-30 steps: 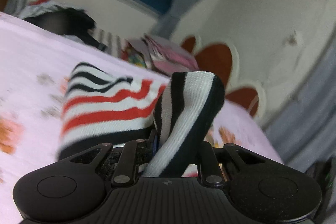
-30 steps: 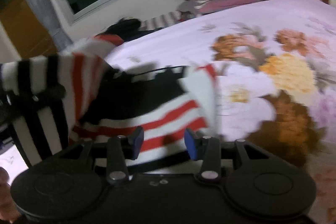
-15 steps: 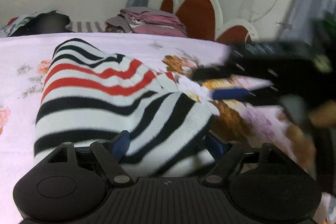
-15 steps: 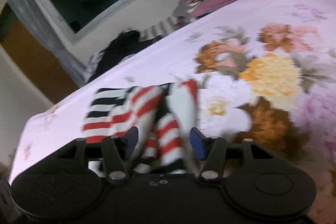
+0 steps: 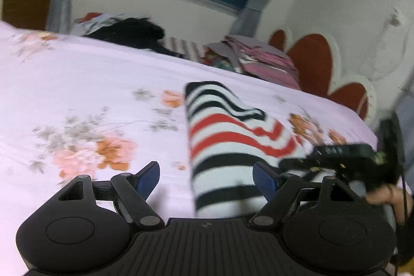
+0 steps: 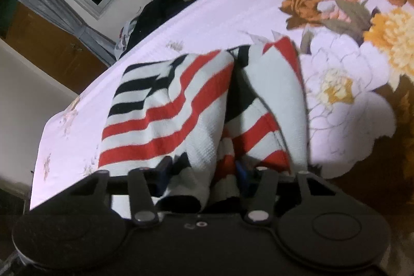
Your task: Fold small clothes
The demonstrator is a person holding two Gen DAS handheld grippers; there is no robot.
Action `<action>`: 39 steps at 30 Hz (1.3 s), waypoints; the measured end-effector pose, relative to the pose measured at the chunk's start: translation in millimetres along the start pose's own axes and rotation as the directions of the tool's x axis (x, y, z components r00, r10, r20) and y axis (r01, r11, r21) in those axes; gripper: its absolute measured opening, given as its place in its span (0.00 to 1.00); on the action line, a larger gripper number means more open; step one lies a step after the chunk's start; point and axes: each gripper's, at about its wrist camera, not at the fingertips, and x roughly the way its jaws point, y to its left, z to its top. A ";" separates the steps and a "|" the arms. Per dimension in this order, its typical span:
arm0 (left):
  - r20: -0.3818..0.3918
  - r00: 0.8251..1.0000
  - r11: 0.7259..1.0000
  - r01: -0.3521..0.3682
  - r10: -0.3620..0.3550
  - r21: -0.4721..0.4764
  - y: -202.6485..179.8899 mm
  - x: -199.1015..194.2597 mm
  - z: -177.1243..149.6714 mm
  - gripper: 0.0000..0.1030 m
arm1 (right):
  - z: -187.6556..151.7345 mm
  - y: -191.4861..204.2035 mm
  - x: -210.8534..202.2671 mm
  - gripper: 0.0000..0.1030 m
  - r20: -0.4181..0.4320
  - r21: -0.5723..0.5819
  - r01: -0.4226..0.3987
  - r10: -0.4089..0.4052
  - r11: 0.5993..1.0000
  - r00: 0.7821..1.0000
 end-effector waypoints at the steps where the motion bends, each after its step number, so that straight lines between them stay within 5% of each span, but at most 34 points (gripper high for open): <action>1: 0.003 1.000 1.000 -0.009 0.009 -0.007 3.3 1.3 1.0 0.76 | -0.2 0.8 1.8 0.37 0.002 -0.007 -0.001 0.001 1.000 1.000; 6: 0.007 1.000 1.000 -0.008 0.008 -0.005 1.8 18.0 7.9 0.76 | -1.6 8.9 -3.7 0.19 0.055 -0.045 0.006 -0.004 0.999 0.998; 10: 0.004 1.000 1.000 0.028 -0.028 0.013 -14.5 38.8 18.0 0.76 | -6.4 30.6 -25.0 0.18 0.163 -0.174 0.063 -0.035 0.983 0.986; 16: -0.011 0.996 0.995 0.085 -0.085 0.045 -41.6 60.0 24.8 0.76 | -5.3 19.4 -55.3 0.18 0.248 -0.191 0.125 -0.075 0.974 0.966; 23: -0.160 0.986 0.998 0.047 -0.038 0.052 -52.4 105.7 6.2 0.76 | -8.8 -21.7 -32.9 0.23 0.167 -0.095 0.145 -0.128 0.985 0.978; 27: -0.163 0.986 0.998 0.046 -0.041 0.033 -50.7 108.6 2.9 0.76 | -14.5 -21.4 -52.0 0.35 0.174 -0.075 0.137 -0.123 0.988 0.977; 39: -0.177 0.984 0.993 0.020 0.000 0.112 -62.5 108.2 6.3 0.76 | -55.7 -25.2 -93.1 0.34 0.140 -0.057 0.164 -0.154 0.985 0.978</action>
